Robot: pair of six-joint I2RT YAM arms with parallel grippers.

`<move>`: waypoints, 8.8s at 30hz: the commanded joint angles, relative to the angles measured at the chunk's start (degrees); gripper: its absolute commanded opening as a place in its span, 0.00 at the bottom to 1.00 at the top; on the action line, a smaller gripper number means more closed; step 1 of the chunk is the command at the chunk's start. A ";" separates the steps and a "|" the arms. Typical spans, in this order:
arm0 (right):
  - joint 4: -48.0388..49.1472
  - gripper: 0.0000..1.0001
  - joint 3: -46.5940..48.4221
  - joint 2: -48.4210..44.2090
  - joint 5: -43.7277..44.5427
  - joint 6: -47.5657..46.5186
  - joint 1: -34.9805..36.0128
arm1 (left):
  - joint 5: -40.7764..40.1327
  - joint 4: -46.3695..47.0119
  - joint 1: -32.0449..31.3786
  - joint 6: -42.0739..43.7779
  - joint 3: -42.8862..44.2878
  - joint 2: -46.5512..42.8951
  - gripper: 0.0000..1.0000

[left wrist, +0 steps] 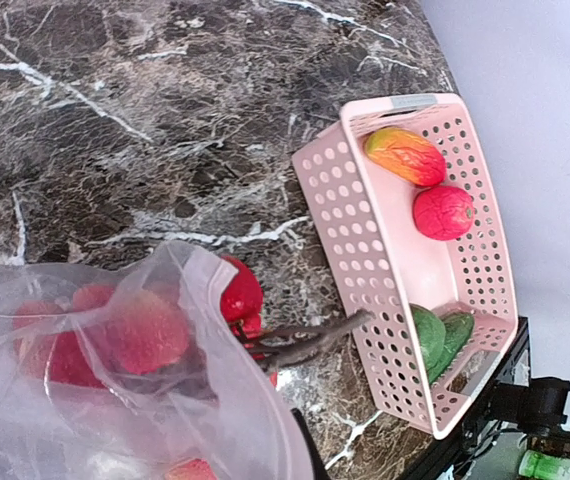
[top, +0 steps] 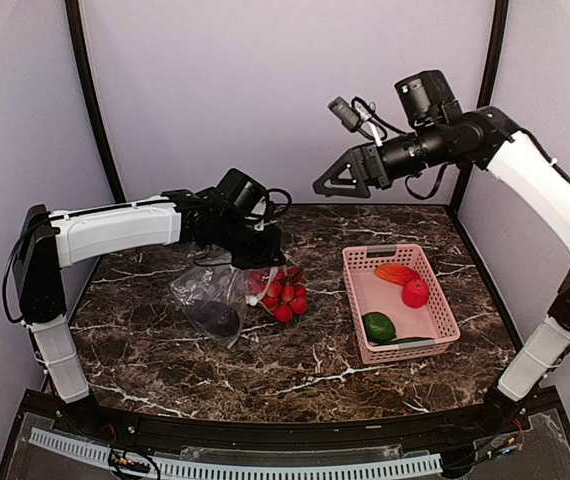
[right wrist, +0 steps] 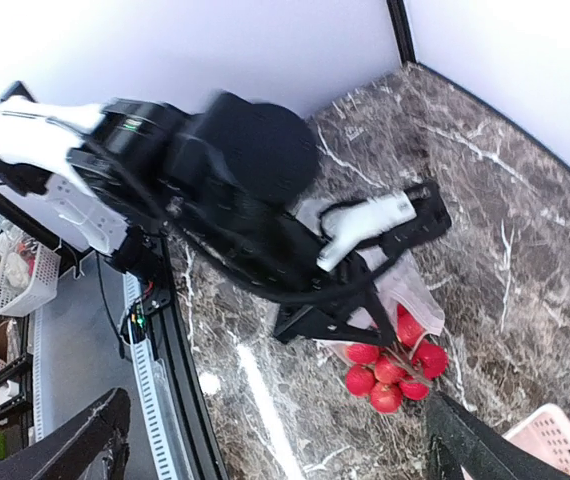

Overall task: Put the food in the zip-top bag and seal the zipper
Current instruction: Adjust the fake fruit in the zipper food storage bag, then adjust the zipper food storage bag at the center of the board, then pick up the fake fruit from the bin.

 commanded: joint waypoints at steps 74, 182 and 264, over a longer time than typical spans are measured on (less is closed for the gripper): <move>26.04 0.00 -22.59 5.31 -2.70 -15.42 -1.70 | 7.18 4.28 0.38 -0.85 -0.77 -8.53 0.01; 19.42 0.02 -23.77 10.23 6.69 3.12 -3.74 | 5.81 -11.82 -1.73 8.55 12.52 -1.17 0.01; 6.19 0.99 -46.47 -11.50 12.02 -38.20 -12.14 | -1.56 -31.81 0.03 16.74 21.55 0.01 0.01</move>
